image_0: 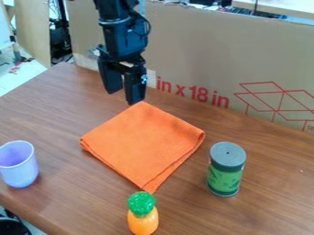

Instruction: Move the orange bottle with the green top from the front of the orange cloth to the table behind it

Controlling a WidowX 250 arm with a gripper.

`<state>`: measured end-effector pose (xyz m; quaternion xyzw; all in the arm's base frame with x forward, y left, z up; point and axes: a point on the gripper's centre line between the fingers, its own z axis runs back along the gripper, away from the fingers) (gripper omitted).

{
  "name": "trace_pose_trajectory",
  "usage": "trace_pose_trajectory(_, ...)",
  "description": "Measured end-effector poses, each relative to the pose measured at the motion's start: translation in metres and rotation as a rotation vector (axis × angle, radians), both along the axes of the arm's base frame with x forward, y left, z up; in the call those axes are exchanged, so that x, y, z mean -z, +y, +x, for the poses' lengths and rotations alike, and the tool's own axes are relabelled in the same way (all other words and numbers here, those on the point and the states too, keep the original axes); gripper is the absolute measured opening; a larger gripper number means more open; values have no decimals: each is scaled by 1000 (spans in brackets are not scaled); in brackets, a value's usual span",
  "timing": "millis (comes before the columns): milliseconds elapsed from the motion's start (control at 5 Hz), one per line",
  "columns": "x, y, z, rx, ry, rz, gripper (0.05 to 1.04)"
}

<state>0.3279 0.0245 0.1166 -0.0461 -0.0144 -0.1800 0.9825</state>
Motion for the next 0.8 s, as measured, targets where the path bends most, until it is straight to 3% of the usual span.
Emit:
trace_pose_trajectory(400, 19, -6, -16, 10, 45, -10, 1001)
trace_pose_trajectory(600, 7, -28, -30, 47, 5, -17, 1001)
trace_pose_trajectory(800, 10, -47, -50, 77, 27, -33, 1001)
